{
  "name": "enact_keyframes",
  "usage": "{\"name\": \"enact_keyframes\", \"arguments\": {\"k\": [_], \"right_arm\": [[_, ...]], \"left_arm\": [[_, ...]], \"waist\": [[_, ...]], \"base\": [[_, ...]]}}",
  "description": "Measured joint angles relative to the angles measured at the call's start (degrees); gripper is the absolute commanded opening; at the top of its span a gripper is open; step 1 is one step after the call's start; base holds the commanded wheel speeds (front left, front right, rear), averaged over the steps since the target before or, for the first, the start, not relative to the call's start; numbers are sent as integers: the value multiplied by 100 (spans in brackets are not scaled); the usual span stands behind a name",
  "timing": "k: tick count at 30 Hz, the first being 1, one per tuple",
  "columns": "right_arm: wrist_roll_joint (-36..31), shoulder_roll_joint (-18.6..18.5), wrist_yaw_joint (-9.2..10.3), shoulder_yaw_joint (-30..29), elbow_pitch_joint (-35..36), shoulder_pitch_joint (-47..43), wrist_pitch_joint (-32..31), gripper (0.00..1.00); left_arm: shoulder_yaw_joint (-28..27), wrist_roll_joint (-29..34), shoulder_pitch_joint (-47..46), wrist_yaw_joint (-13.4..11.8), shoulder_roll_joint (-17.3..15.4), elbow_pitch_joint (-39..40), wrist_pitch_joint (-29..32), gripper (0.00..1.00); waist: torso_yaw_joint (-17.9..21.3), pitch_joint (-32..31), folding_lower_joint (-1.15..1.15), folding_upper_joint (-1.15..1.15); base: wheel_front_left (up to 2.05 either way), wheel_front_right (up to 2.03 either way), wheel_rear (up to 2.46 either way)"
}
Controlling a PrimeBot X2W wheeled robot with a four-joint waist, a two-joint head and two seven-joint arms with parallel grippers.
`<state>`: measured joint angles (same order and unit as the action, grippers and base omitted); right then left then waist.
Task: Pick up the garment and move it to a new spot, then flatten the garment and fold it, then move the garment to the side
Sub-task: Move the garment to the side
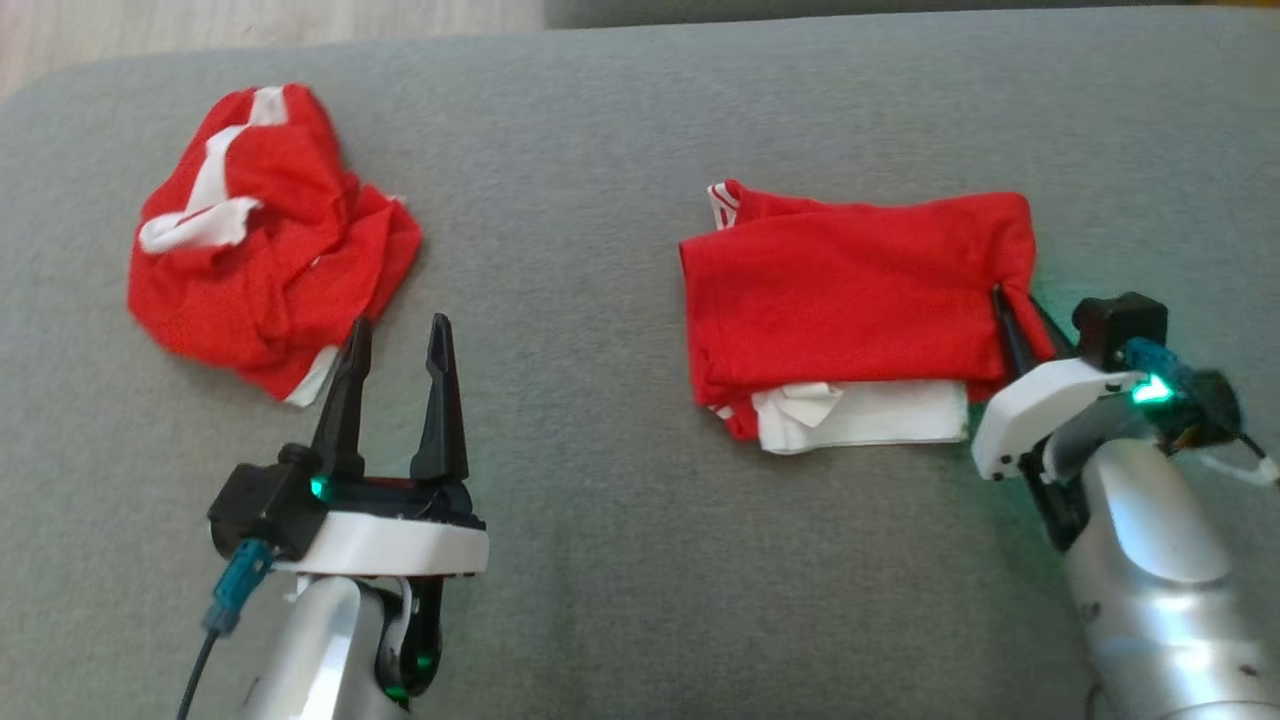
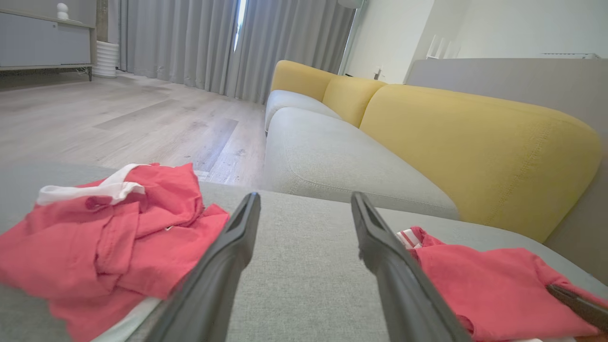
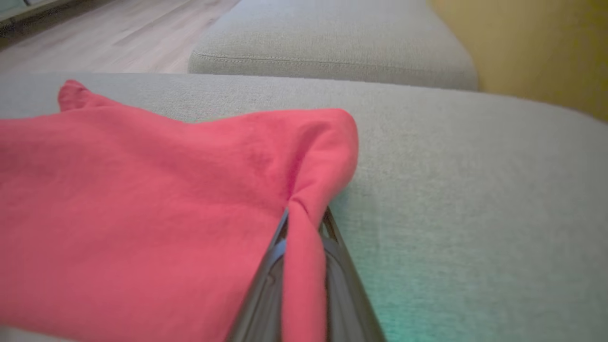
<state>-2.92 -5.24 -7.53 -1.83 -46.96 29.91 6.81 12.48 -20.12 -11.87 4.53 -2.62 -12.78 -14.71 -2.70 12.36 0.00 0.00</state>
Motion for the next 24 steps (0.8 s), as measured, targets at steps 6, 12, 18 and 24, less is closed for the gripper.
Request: {"name": "enact_keyframes", "arguments": {"k": [6, 12, 18, 24], "right_arm": [[-46, -920, 0, 592, 244, 30, -69, 0], [321, -2167, -1, 790, 244, 93, -288, 0], [460, -2843, -1, 584, -51, 261, -305, 0], [423, -3047, -1, 263, -456, 379, -267, 0]], "left_arm": [[1, 0, 5, 0, 1, 2, 0, 100], [16, -16, 4, 0, 1, 19, 0, 100], [18, -24, 3, 2, 1, 23, 0, 100], [14, -24, 0, 9, 1, 22, 0, 100]], "waist": [[263, -141, 0, 0], [309, -102, 0, 0], [188, 16, 0, 0], [59, 104, 0, 0]], "base": [[0, 0, 0], [0, 0, 0], [0, 0, 0], [0, 0, 0]]}}
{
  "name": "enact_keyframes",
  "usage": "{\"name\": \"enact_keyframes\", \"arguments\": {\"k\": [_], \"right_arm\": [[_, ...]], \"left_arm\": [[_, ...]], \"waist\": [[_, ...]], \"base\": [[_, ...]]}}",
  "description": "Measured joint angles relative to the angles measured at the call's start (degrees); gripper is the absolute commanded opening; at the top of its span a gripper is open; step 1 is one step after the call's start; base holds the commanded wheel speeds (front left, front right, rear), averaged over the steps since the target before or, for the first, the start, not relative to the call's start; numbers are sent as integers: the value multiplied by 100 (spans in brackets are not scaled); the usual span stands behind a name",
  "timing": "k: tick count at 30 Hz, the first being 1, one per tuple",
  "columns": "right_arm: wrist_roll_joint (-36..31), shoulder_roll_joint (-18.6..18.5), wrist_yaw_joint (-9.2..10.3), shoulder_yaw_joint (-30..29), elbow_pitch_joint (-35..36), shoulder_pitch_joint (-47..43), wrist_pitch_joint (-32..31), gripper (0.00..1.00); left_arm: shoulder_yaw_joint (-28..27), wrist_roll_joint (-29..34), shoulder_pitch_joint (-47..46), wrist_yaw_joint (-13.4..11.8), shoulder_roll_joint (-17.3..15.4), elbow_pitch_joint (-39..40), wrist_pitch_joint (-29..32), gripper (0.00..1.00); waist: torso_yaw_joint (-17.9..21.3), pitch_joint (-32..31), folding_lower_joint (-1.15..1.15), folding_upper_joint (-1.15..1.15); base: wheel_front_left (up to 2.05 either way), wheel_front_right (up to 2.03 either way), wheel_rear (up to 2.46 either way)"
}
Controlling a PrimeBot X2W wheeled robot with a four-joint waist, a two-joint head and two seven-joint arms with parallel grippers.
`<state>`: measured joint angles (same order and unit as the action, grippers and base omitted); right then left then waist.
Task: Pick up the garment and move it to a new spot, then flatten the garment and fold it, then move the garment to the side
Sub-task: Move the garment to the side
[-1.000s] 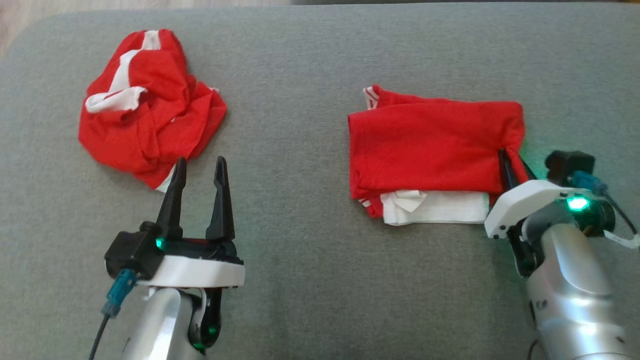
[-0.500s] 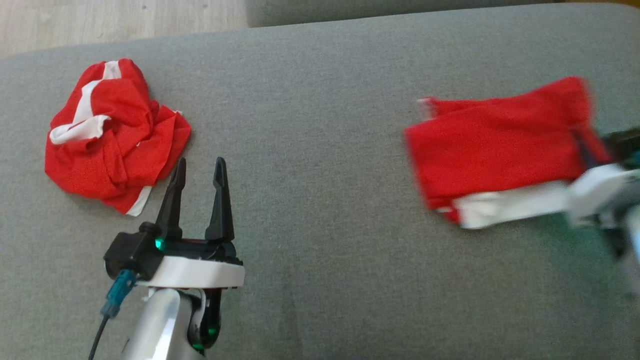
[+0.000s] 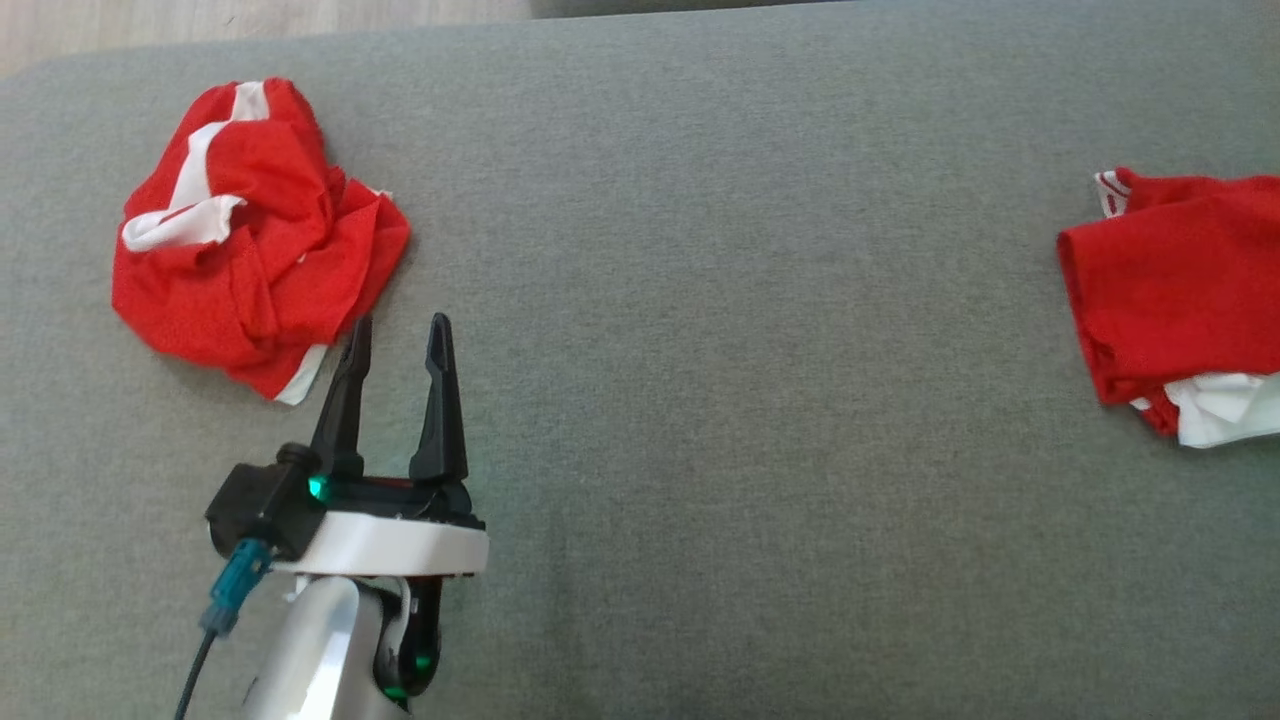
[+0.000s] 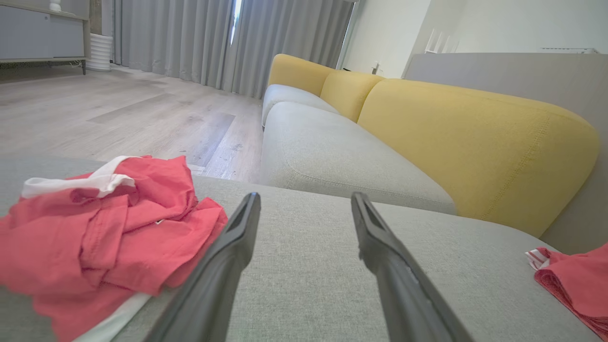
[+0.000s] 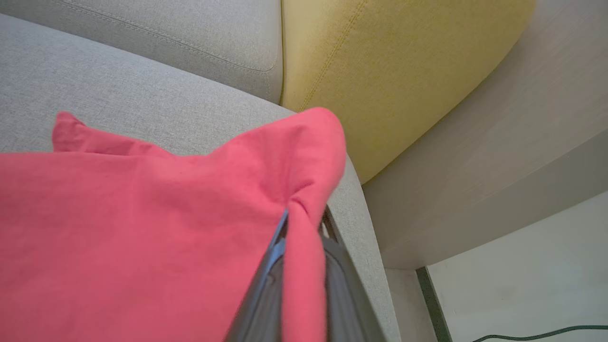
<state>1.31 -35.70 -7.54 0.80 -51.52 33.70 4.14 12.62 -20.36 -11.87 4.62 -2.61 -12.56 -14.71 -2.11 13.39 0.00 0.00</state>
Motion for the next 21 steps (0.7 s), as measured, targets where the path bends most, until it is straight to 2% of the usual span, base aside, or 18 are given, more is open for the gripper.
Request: {"name": "enact_keyframes", "arguments": {"k": [21], "right_arm": [[-311, 100, 0, -301, -523, 263, 301, 0]], "left_arm": [[-135, 11, -26, 44, 0, -8, 0, 100]], "waist": [[4, -11, 0, 0]], "base": [[0, 0, 0]]}}
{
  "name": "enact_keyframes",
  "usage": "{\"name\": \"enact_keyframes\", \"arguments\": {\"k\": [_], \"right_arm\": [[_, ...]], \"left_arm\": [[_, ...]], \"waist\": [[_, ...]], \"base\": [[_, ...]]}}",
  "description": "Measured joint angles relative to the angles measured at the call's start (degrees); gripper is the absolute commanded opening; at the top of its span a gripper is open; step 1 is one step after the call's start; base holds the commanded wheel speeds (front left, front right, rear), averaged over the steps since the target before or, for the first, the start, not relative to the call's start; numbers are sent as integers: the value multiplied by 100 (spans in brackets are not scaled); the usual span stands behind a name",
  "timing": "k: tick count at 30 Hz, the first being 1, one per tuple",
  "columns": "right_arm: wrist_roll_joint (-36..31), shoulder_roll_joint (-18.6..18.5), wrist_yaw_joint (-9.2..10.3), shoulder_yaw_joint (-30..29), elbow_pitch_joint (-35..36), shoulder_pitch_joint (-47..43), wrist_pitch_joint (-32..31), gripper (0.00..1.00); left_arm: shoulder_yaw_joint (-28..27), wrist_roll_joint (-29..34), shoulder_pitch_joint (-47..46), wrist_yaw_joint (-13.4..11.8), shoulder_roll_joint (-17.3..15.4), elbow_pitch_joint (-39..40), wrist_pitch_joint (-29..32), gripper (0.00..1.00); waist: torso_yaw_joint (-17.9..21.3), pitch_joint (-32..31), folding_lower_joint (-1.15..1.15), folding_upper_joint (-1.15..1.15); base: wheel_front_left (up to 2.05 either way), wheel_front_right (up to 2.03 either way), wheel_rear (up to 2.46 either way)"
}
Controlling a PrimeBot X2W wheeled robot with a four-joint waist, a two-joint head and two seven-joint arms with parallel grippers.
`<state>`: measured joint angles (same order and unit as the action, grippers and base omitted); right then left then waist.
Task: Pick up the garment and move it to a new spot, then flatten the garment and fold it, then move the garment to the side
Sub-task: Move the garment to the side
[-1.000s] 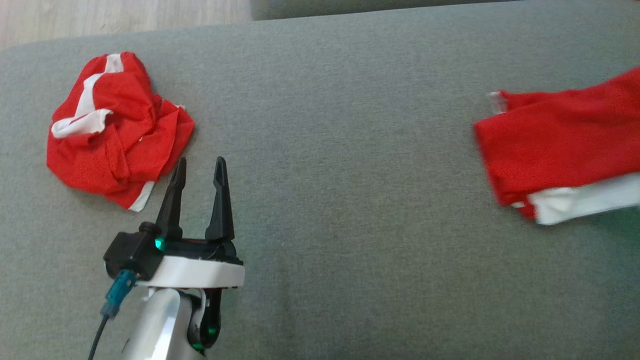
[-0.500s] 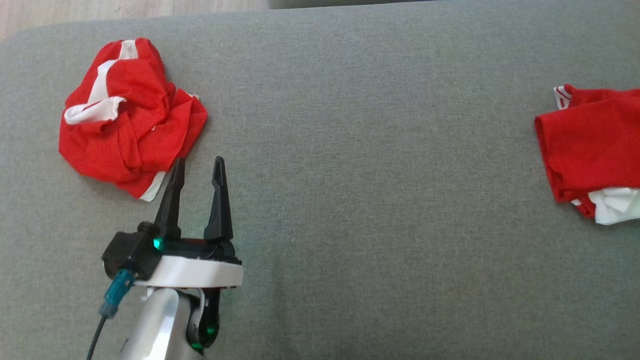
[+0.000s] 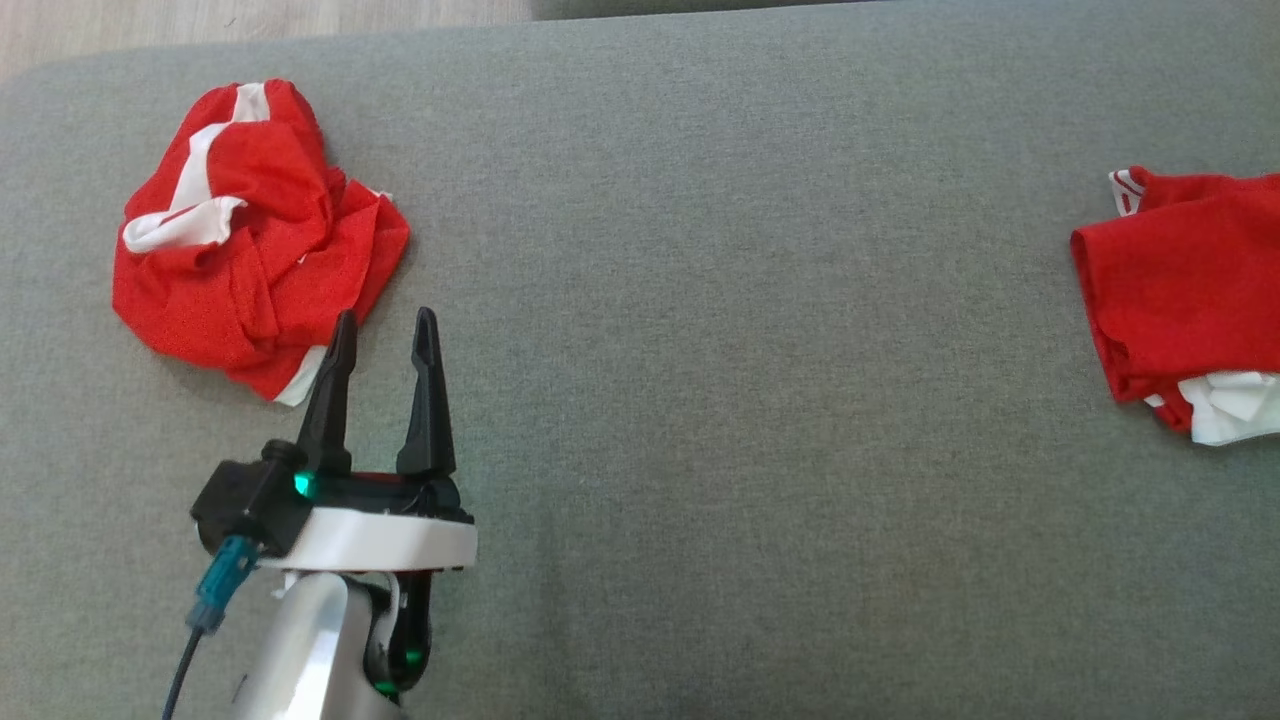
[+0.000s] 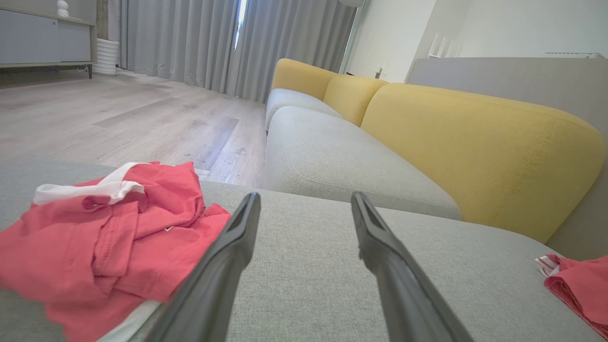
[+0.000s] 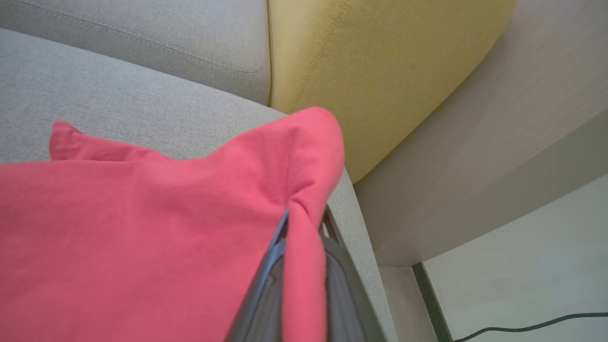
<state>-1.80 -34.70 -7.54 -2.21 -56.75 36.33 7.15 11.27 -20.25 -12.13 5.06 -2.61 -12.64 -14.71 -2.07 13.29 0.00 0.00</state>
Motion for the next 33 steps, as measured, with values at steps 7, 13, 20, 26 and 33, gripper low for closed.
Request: {"name": "enact_keyframes", "arguments": {"k": [7, 13, 20, 26, 33], "right_arm": [[-81, 21, 1, -154, -35, 70, 14, 100], [-125, 229, 0, -257, 85, 71, 125, 100], [-37, 756, 0, -292, 779, 83, 301, 100], [250, 1347, 1, -282, 1844, 51, 267, 100], [834, 2379, 1, -383, 3673, -831, -75, 100]], "left_arm": [[-10, 0, -1, 0, 0, -11, 0, 100], [-44, 0, 1, -1, 1, -24, 0, 100], [-216, -2, 90, -11, 1, 11, 0, 100], [-320, -2, 322, -51, 1, 167, 0, 100], [-375, -2, 523, -59, 2, 324, 0, 100]], "waist": [[7, -37, 0, 0], [46, -165, 0, 0], [143, -487, 0, 0], [245, -866, -1, 0], [345, -1153, 0, 0]], "base": [[0, 0, 0], [0, 0, 0], [0, 0, 0], [0, 0, 0], [0, 0, 0]]}}
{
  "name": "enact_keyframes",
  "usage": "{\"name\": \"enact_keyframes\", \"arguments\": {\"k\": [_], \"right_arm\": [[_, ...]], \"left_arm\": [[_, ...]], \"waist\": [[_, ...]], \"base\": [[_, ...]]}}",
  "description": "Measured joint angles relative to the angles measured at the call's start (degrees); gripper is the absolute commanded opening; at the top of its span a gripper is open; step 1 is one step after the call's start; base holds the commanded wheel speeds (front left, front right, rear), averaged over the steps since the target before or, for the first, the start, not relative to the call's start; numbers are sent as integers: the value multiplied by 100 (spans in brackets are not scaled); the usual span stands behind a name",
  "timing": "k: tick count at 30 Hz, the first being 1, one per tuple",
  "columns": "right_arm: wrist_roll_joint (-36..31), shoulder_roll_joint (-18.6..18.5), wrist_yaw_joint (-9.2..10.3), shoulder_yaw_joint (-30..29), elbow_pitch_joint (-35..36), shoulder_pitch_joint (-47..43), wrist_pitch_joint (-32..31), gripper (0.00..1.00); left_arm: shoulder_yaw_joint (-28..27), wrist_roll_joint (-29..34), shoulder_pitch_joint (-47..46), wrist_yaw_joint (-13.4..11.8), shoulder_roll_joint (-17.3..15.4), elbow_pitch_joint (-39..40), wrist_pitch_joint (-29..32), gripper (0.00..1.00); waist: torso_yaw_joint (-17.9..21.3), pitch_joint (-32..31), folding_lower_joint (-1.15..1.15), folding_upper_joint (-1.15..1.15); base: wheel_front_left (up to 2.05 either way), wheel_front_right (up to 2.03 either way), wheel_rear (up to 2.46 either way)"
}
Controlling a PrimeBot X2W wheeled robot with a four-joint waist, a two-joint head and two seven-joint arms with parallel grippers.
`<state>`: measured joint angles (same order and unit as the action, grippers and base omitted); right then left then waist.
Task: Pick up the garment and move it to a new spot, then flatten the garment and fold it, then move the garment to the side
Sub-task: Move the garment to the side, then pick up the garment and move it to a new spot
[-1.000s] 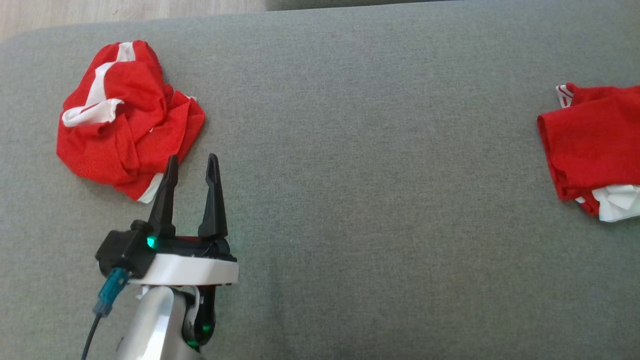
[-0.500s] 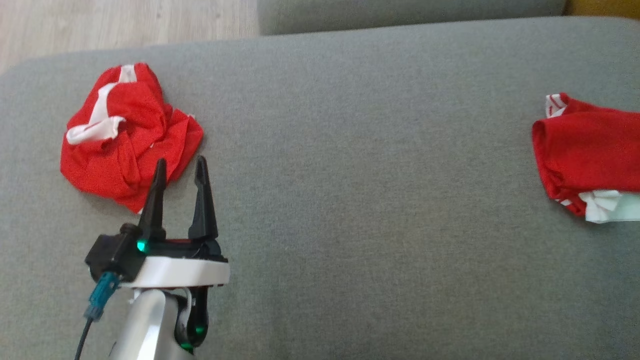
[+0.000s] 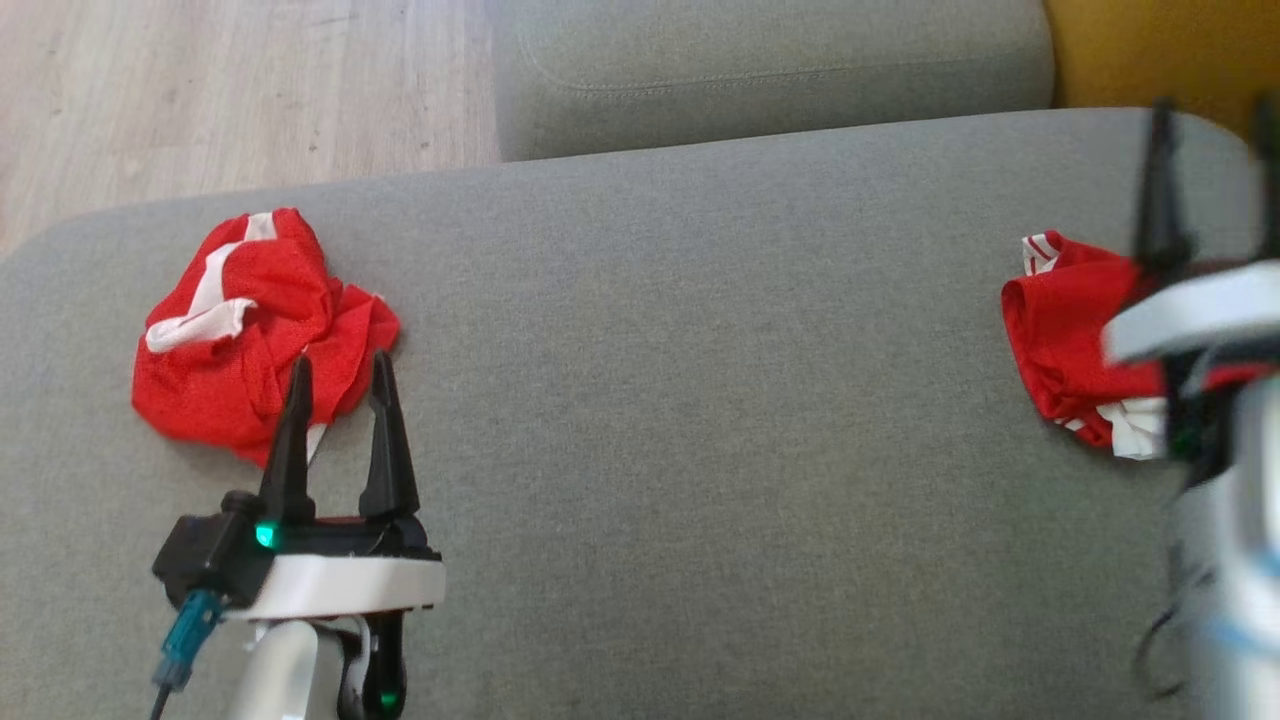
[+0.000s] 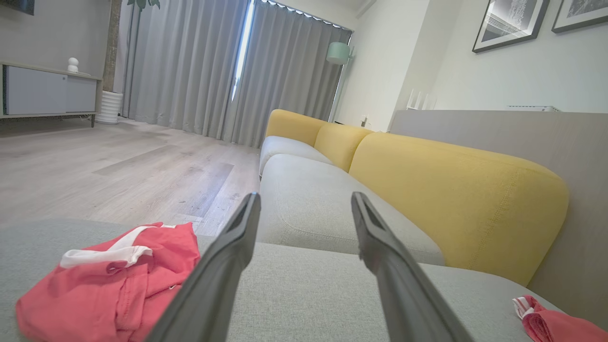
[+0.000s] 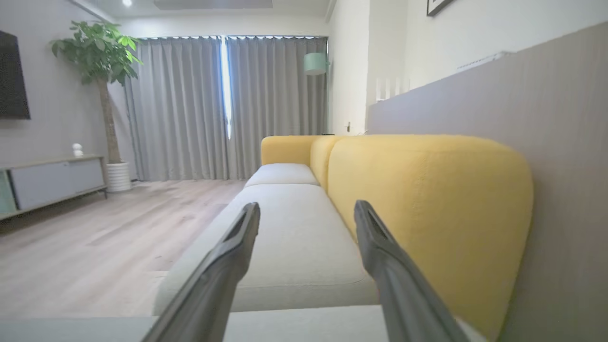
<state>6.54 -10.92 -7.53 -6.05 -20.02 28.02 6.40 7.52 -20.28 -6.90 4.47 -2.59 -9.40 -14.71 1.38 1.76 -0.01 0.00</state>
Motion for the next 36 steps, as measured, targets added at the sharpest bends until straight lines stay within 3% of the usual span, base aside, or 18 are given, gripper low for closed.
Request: {"name": "enact_keyframes", "arguments": {"k": [4, 8, 19, 36], "right_arm": [[163, 580, 0, -1, 631, -716, -96, 100], [407, 746, -1, 56, 750, -1558, 31, 100], [558, 825, 0, 415, -3, -2135, 726, 100], [599, 825, 0, 575, -131, -2135, 781, 100]], "left_arm": [[18, 0, 75, -1, -2, 11, 0, 100], [90, -9, 265, -41, -3, -56, 0, 100], [171, -9, 392, -35, -5, -225, 0, 100], [170, -9, 398, -36, -5, -224, 0, 100]], "waist": [[-1, -58, 0, 0], [-19, -113, 0, 0], [-67, -147, 0, 0], [-179, -159, 1, 0]], "base": [[0, 0, 0], [0, 0, 0], [0, 0, 0], [0, 0, 0]]}}
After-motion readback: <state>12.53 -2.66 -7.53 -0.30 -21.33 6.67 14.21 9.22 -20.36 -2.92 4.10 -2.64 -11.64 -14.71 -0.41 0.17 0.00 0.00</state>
